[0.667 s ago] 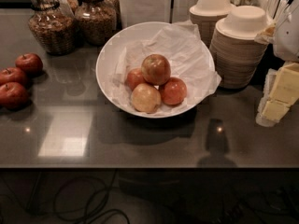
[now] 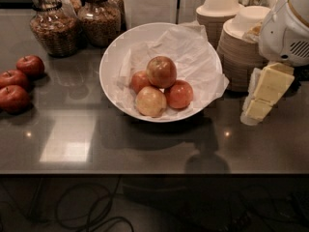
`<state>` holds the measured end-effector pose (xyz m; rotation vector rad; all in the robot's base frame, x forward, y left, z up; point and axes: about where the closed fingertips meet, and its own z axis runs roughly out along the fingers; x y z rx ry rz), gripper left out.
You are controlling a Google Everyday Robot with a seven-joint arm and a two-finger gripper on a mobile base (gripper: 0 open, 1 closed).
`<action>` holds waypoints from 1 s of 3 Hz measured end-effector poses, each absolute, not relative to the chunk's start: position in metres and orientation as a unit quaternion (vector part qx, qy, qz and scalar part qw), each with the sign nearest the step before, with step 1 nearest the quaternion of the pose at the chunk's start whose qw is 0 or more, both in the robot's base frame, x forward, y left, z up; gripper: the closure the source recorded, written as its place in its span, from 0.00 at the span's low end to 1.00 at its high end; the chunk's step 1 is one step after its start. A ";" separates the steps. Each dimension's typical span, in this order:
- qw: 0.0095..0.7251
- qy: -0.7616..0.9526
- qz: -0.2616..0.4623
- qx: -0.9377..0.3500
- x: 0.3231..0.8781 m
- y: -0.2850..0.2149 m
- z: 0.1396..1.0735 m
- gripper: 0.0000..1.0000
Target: Pick apple from white bowl
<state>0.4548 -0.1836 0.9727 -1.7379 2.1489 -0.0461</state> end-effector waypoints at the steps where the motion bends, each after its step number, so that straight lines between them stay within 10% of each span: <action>1: 0.206 0.735 0.006 -0.646 0.464 -0.136 0.975 0.00; 3: 0.207 0.713 0.005 -0.670 0.462 -0.110 0.976 0.00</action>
Offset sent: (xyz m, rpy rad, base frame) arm 0.0046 0.1004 0.0031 0.0215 -0.0261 0.2233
